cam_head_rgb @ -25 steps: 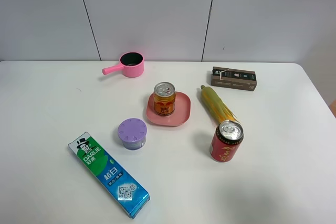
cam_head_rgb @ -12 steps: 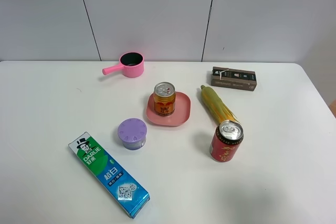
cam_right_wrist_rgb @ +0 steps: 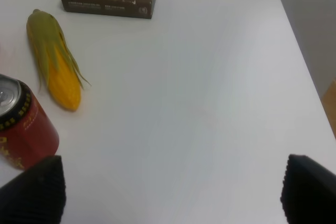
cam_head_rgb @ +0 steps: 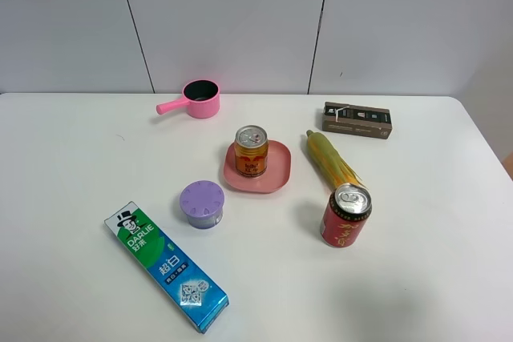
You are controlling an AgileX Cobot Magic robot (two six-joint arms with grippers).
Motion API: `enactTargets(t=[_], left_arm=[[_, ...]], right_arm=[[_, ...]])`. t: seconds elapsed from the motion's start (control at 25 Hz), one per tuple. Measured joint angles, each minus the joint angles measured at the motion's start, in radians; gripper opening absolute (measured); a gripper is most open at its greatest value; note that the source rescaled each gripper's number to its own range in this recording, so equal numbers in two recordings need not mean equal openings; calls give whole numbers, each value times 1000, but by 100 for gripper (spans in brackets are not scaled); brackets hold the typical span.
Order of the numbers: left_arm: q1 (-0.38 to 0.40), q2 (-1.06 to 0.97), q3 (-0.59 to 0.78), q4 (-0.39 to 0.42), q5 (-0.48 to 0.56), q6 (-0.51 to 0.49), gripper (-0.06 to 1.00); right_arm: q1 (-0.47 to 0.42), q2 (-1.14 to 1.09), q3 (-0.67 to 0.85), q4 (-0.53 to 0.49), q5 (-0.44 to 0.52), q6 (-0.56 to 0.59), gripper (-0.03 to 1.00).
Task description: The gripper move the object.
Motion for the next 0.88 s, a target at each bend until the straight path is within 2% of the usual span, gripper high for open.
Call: enactTargets(t=[0.12, 0.28, 0.44, 0.88], left_arm=[[0, -125, 161, -22, 2, -44, 89], [0, -279, 364, -43, -2, -169, 89], [0, -401, 512, -43, -82, -283, 89], [0, -409, 814, -92, -166, -362, 89]], right_arm=[[0, 0, 0, 0, 0, 0, 100], [0, 0, 0, 0, 0, 0, 100], [0, 0, 0, 0, 0, 0, 100], [0, 0, 0, 0, 0, 0, 100]])
